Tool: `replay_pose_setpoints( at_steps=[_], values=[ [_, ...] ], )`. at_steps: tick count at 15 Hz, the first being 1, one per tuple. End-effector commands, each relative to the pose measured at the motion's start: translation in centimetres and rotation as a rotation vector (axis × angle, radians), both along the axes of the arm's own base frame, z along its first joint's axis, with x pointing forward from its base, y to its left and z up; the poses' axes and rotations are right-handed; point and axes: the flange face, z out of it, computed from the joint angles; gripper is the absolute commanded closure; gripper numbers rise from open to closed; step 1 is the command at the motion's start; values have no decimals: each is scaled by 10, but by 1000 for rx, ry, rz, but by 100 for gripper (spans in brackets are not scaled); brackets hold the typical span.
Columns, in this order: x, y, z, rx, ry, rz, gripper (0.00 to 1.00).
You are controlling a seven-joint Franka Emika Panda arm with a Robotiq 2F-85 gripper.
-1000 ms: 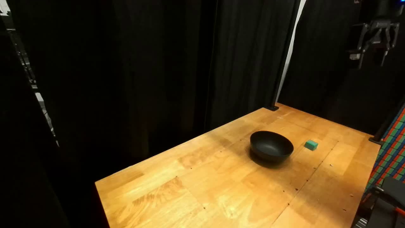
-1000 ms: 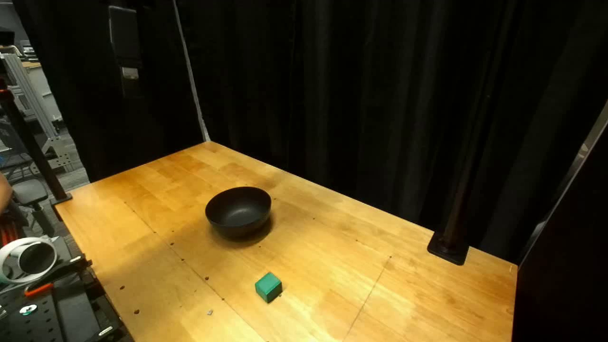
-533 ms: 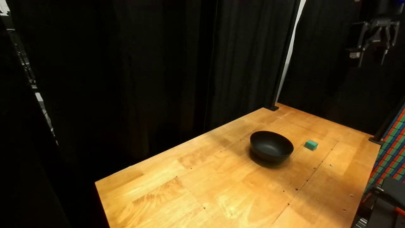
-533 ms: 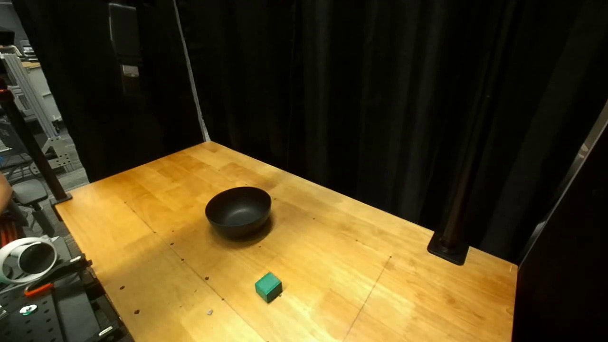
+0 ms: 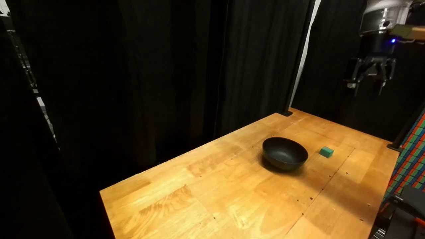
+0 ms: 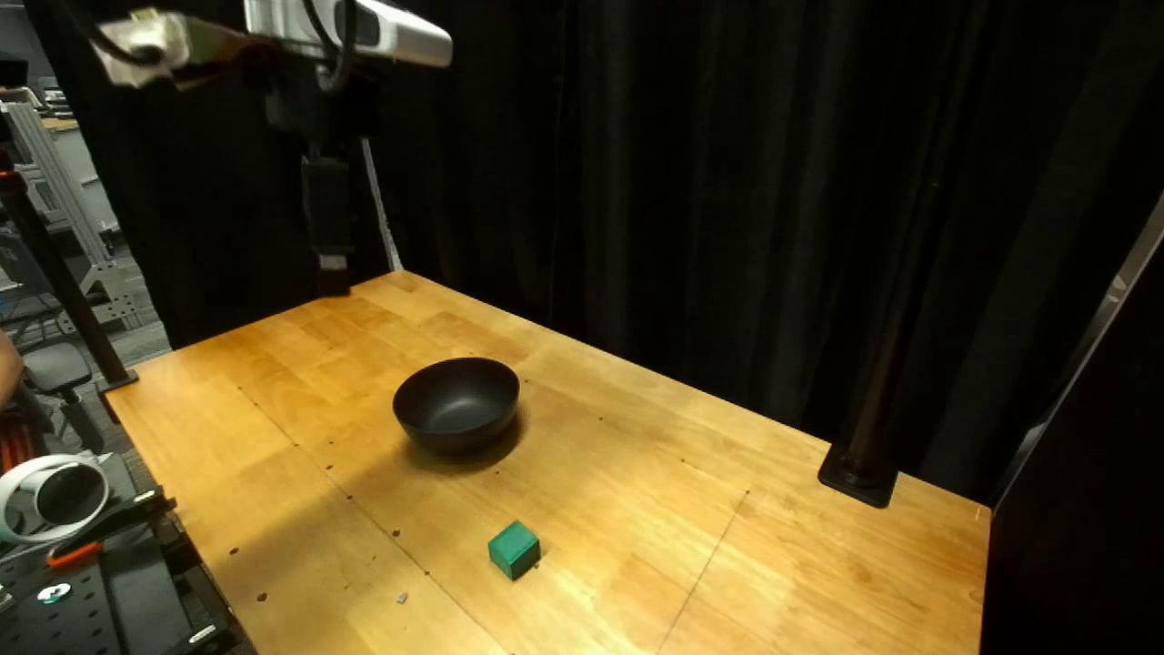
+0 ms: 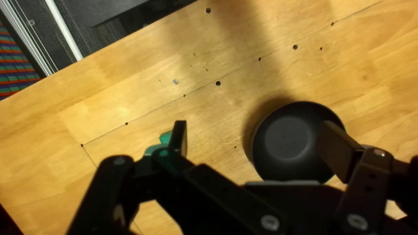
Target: Put the green cube in the black bowl
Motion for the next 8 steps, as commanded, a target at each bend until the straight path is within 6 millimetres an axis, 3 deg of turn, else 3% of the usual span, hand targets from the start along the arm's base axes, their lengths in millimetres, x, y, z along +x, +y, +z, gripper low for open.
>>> replay_pose_setpoints(
  at_steps=[1, 4, 8],
  values=[
    [17, -33, -57, 17, -2, -48, 0],
    [25, -53, -112, 17, 6, -86, 0],
    [35, -69, -170, 13, 0, -135, 0]
  ],
)
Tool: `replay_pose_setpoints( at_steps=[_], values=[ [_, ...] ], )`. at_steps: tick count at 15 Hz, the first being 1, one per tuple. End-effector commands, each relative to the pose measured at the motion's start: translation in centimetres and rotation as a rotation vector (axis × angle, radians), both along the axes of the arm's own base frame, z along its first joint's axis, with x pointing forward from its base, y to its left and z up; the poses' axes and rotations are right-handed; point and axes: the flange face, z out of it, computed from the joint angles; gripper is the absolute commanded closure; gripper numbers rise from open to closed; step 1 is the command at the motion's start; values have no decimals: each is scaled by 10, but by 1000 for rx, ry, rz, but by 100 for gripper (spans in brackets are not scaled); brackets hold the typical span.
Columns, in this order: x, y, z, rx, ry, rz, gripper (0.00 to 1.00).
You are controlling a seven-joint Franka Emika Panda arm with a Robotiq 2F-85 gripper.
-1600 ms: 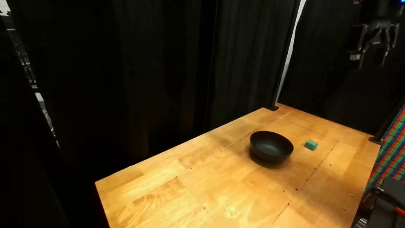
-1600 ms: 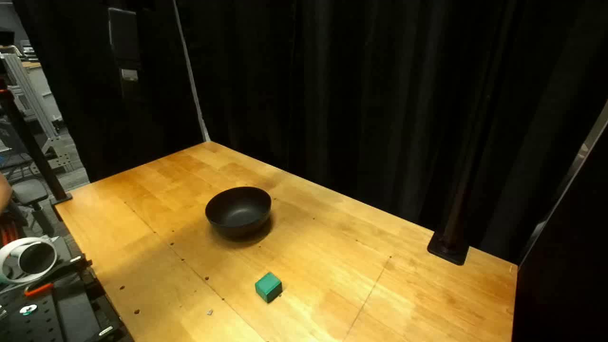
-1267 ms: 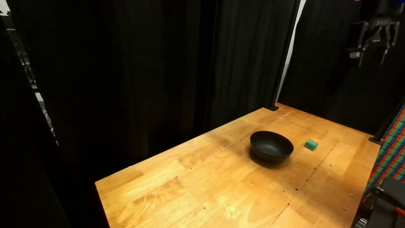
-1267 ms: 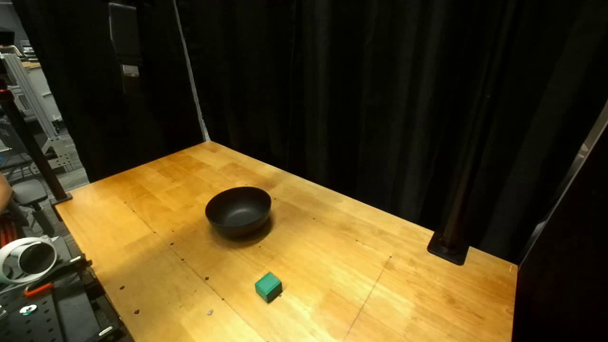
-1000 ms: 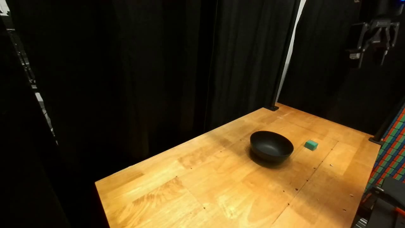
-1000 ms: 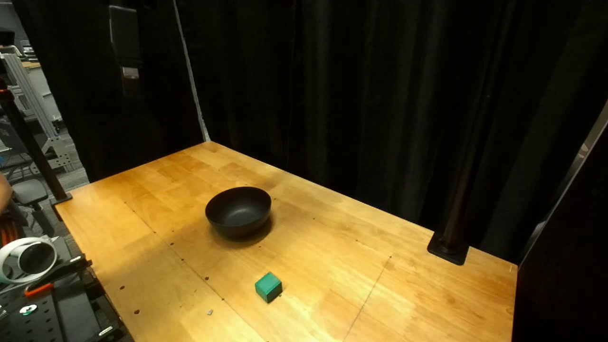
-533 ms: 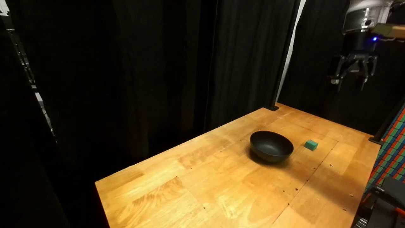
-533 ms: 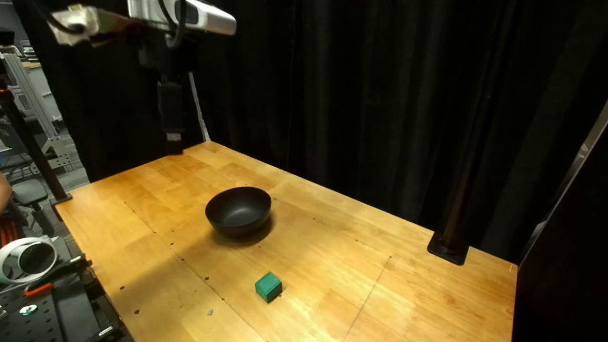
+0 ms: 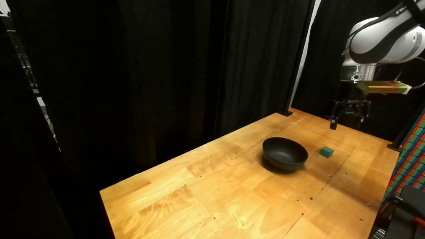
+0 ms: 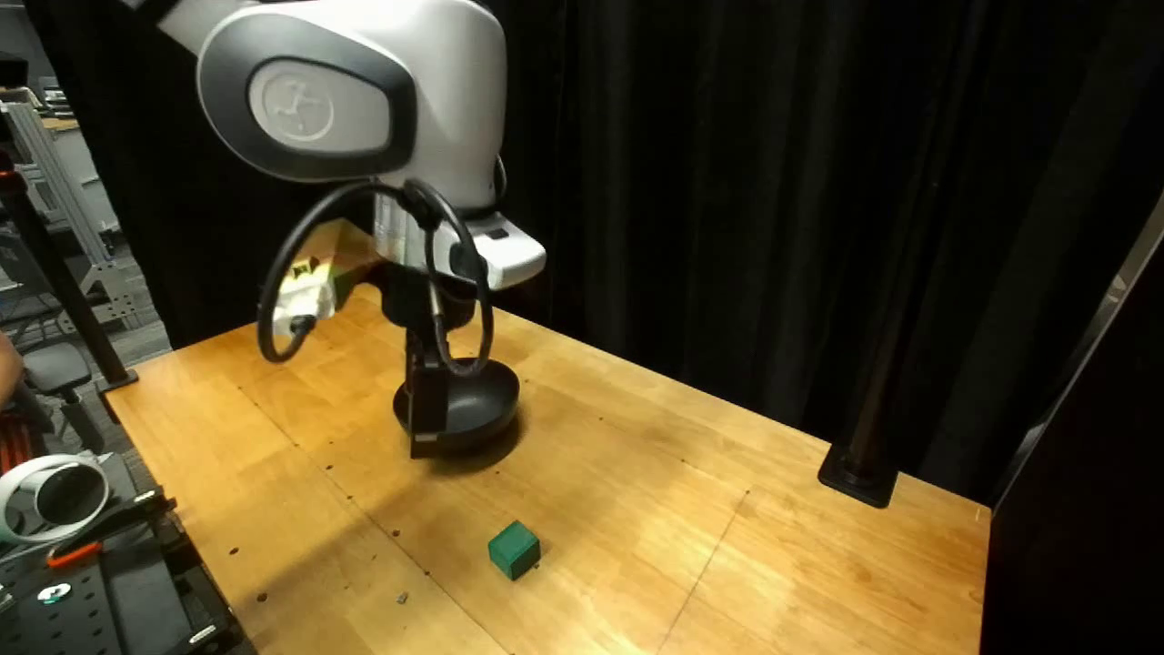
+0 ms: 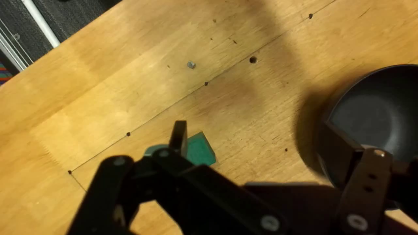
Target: Put the green cube in the black bowl
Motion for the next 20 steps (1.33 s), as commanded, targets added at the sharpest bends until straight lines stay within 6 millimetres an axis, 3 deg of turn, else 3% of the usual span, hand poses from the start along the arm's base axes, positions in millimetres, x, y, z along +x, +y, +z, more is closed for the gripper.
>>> replay_pose_setpoints(
  at_steps=[1, 8, 17, 18, 20],
  values=[
    [12, -15, -40, -3, -33, -35, 0],
    [20, -38, -105, -37, -105, -129, 0],
    [29, -54, -145, -97, -153, -162, 0],
    [30, -56, -148, -100, -150, -162, 25],
    [30, -58, -150, -98, -147, -165, 34]
  ],
)
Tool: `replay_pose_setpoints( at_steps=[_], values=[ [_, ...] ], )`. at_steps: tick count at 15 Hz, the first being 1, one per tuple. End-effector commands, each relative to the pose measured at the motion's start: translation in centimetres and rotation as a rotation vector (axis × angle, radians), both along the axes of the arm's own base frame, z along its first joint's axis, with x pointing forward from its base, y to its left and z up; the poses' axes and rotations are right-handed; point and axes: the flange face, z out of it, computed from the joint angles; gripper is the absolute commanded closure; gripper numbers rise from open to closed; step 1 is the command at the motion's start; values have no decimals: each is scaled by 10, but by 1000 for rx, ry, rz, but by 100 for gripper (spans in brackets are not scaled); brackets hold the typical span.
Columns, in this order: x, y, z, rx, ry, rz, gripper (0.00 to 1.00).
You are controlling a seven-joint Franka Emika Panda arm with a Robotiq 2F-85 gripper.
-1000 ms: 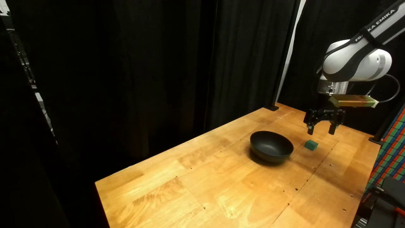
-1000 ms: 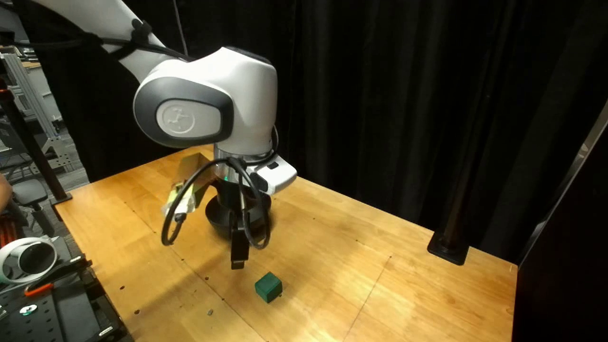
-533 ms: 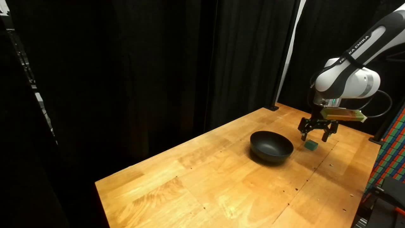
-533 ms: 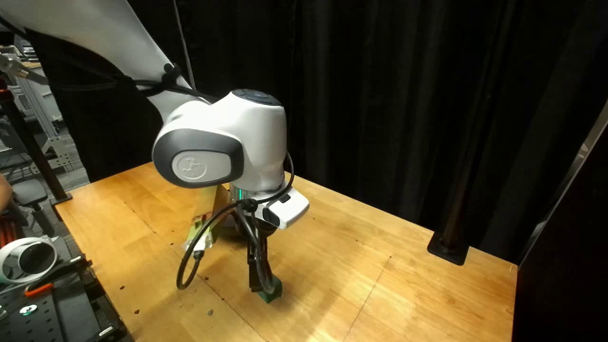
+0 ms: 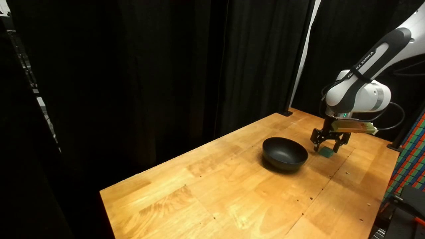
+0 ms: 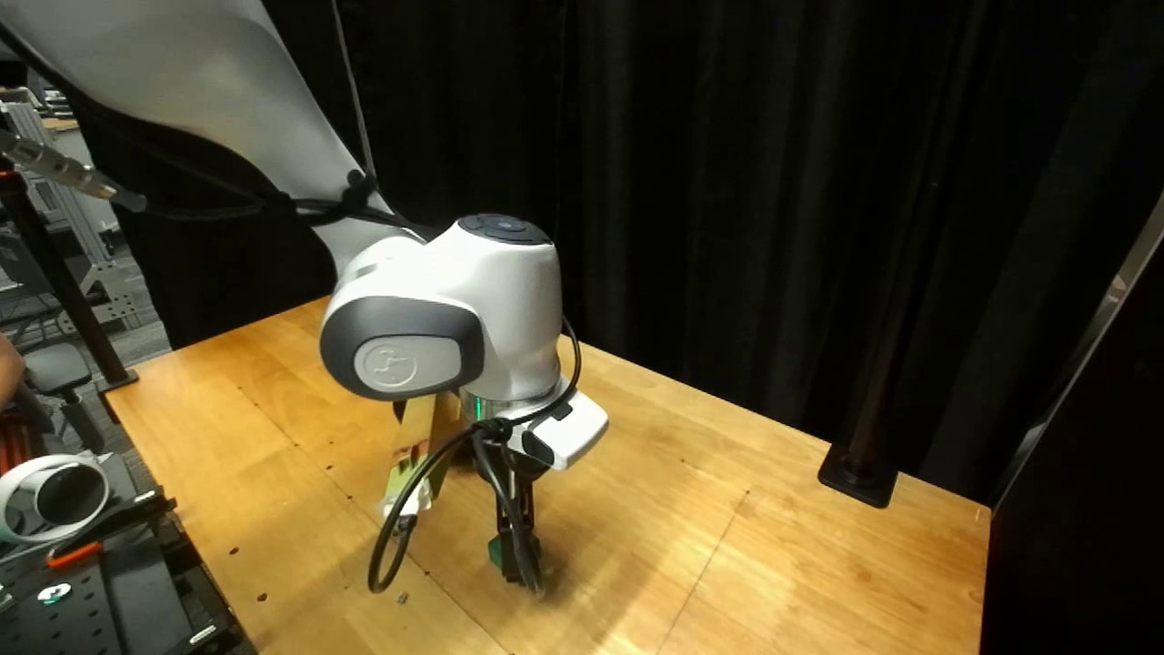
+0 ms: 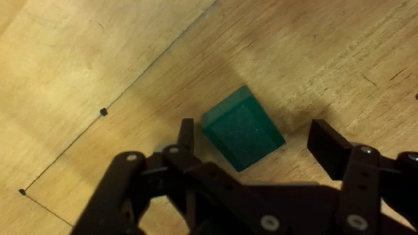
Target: Put the green cube in the black bowl
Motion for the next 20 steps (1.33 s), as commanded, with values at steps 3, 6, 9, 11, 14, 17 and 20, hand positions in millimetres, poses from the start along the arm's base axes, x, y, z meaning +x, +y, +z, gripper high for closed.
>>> replay_pose_setpoints(
  at_steps=[3, 6, 9, 11, 14, 17, 20],
  values=[
    [6, -11, 2, 1, 2, -28, 58],
    [4, -14, 22, 14, 16, -56, 67],
    [5, -6, 59, 33, -18, -67, 67],
    [6, 11, 83, 91, -24, -60, 67],
    [10, 49, 108, 217, -85, -42, 67],
    [15, 88, 115, 303, -127, -34, 67],
    [18, 123, 108, 375, -128, -21, 46]
  ],
)
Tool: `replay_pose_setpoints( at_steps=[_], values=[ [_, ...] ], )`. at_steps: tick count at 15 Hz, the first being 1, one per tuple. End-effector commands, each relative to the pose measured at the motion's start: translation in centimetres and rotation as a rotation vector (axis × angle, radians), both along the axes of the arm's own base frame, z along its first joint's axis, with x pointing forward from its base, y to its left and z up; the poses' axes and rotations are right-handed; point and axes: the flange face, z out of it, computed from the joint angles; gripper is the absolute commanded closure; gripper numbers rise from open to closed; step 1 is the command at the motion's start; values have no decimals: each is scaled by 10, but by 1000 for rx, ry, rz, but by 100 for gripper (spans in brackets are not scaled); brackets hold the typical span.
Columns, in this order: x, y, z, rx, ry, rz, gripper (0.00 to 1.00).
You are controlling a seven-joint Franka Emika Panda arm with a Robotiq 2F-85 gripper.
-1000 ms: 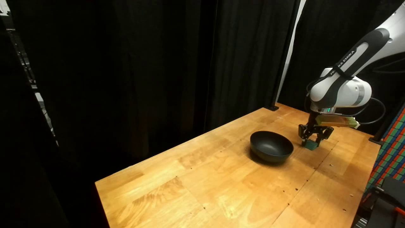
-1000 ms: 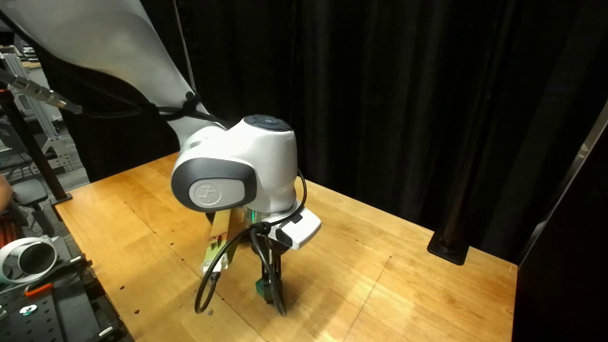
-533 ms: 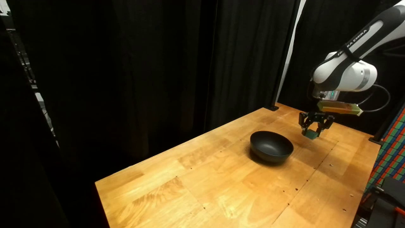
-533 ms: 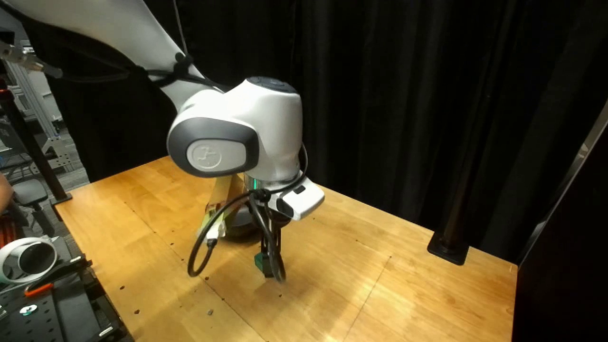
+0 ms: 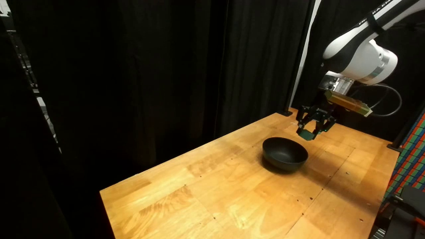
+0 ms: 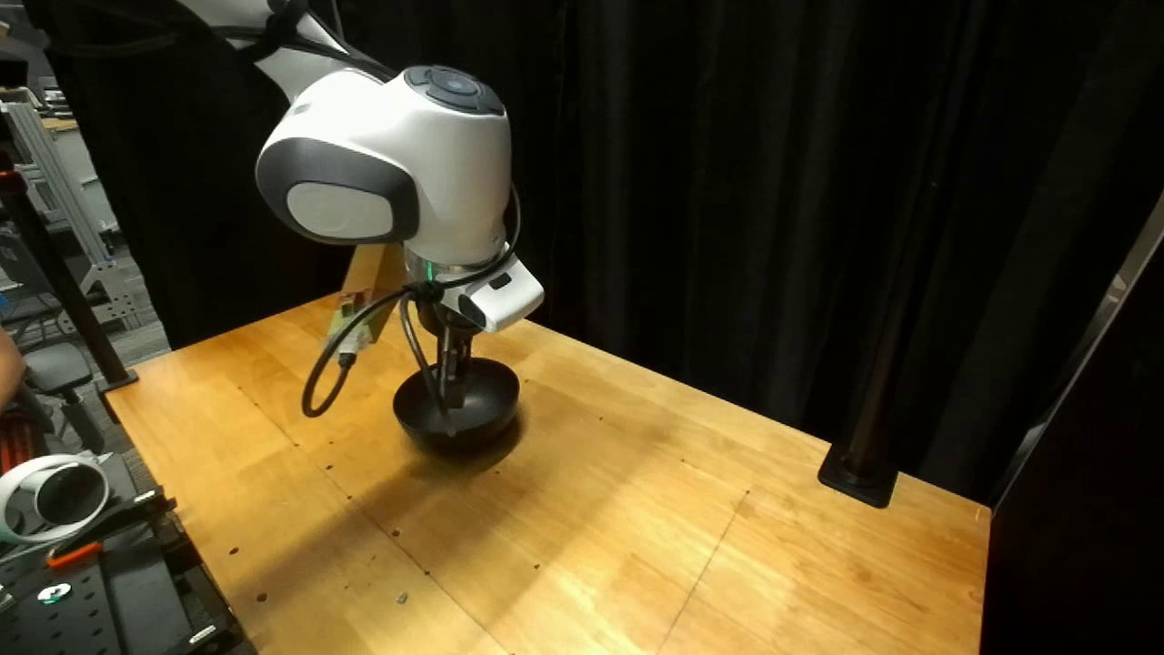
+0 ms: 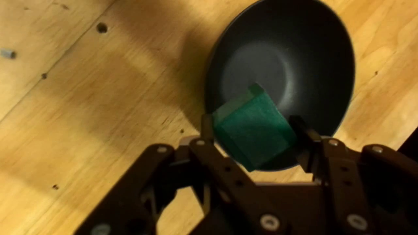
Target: Put the green cube in the black bowl
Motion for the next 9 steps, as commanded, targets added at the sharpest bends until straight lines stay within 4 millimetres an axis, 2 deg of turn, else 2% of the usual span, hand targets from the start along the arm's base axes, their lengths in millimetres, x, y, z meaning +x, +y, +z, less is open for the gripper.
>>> replay_pose_setpoints(
  at_steps=[1, 3, 4, 6, 9],
  values=[
    [-2, 30, 2, 73, -11, 24, 17],
    [-3, 29, 2, 92, 30, 18, 11],
    [-5, 23, 6, 104, 59, 12, 2],
    [-13, 3, 18, 124, 140, -13, 0],
    [-39, -35, 45, 173, 281, -7, 0]
  ],
)
